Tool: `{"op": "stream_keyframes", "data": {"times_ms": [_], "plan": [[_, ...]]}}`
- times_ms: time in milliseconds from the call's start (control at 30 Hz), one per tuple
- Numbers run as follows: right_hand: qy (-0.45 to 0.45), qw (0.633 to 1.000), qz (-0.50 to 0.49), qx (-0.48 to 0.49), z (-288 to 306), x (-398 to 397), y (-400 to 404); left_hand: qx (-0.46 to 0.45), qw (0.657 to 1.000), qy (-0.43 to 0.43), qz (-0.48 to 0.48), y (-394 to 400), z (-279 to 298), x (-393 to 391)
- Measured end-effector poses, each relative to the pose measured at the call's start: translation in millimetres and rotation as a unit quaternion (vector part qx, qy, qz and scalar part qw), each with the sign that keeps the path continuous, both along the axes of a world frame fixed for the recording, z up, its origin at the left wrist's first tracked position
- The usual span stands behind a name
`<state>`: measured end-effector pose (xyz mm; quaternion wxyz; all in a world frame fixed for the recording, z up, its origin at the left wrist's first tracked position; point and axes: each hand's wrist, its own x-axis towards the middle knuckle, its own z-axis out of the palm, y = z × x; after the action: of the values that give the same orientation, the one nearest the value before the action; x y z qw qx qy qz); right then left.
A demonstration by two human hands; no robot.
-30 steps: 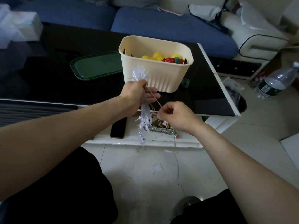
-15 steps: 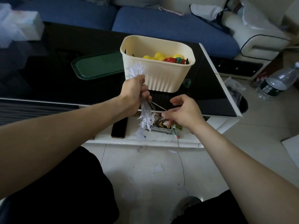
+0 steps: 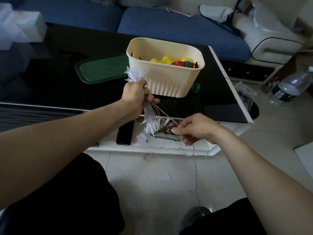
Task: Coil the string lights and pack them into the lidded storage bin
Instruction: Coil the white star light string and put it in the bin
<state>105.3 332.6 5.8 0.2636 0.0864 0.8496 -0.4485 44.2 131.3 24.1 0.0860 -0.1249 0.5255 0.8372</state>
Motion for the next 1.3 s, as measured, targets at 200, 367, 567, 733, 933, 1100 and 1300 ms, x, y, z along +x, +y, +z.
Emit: {"op": "stream_keyframes", "data": {"times_ms": [200, 367, 567, 733, 933, 1100, 1300], "plan": [[-0.043, 0.997, 0.028, 0.066, -13.1, -3.9, 22.2, -0.048, 0.999, -0.005, -0.004, -4.4, -3.6, -1.1], [-0.019, 1.000, -0.021, 0.005, -13.0, -3.7, 22.3, -0.076, 0.997, 0.009, -0.010, -2.9, -5.2, 0.1], [0.158, 0.986, -0.033, -0.047, -1.1, -4.6, 6.9, -0.093, 0.995, 0.008, -0.023, 1.6, -3.7, 5.9], [0.184, 0.983, 0.018, 0.005, 2.3, -2.3, -5.9, -0.070, 0.995, -0.003, -0.065, 4.1, -3.3, 8.8], [0.154, 0.987, 0.051, 0.021, 6.5, 0.2, -17.1, -0.067, 0.993, -0.010, -0.097, 9.6, -4.5, 12.0], [0.129, 0.989, 0.058, -0.034, 9.7, 0.2, -20.5, -0.070, 0.989, 0.002, -0.133, 15.8, -2.3, 19.6], [0.166, 0.981, 0.092, 0.043, 5.0, 2.8, -21.0, -0.106, 0.979, 0.003, -0.173, 20.8, -3.2, 24.8]]}}
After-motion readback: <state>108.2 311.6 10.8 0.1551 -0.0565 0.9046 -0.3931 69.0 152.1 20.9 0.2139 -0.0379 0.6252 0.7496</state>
